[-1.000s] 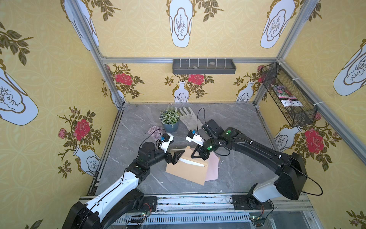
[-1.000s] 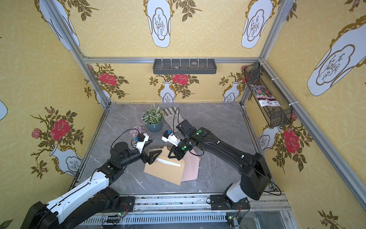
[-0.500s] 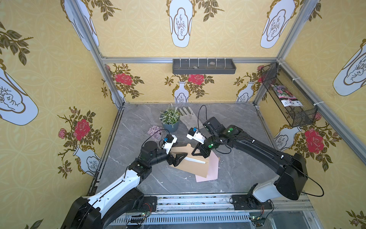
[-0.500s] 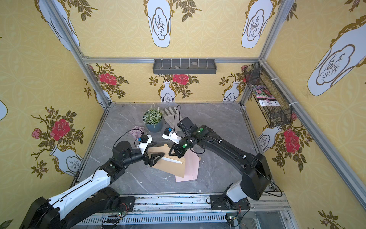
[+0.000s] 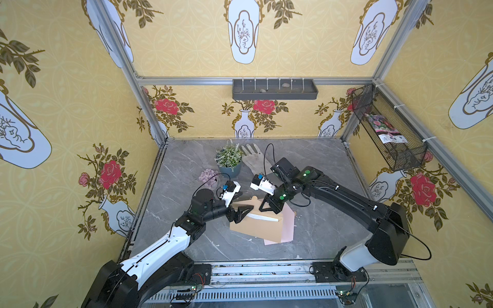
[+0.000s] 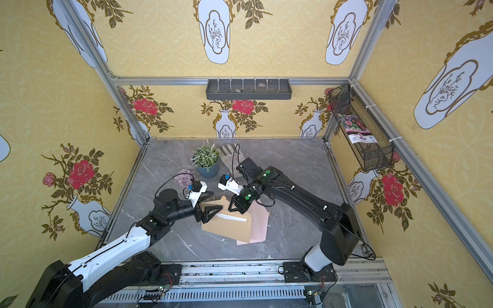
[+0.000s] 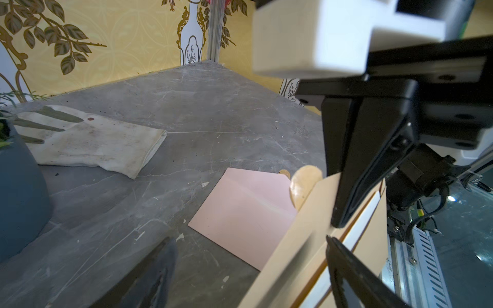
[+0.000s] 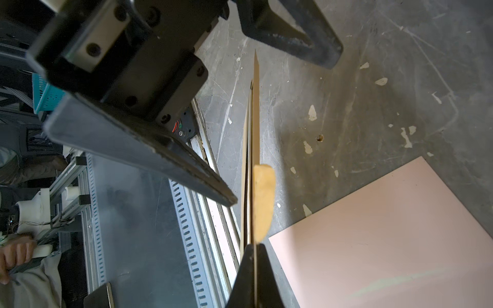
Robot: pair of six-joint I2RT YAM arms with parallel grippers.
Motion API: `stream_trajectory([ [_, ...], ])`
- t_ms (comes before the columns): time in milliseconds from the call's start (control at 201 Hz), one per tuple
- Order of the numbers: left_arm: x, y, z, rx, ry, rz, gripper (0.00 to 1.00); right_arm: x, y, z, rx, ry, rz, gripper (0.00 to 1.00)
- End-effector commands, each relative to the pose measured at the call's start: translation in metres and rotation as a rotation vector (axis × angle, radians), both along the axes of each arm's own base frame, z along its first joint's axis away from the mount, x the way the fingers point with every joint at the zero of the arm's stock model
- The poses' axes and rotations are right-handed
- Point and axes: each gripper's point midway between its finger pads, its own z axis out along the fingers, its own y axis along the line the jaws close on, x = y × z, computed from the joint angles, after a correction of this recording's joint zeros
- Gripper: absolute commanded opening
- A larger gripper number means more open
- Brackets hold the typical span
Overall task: Take the letter paper out of the envelope
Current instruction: Pick up the envelope from the center of the board.
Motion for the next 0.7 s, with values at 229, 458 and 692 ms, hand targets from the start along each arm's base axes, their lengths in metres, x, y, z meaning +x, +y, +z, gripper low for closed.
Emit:
stream_trajectory([
  [229,-0.009,-0.012,0.004,-0.019,0.011,-0.082,0.83,0.000,-0.001,0.004,-0.027,-0.019,0.029,0.00],
  [458,-0.013,-0.022,0.001,-0.017,0.044,-0.130,0.62,0.014,0.004,0.005,-0.027,-0.072,0.012,0.00],
  [692,-0.013,-0.021,0.004,-0.011,0.035,-0.119,0.24,0.027,0.003,0.014,0.008,-0.111,-0.015,0.00],
])
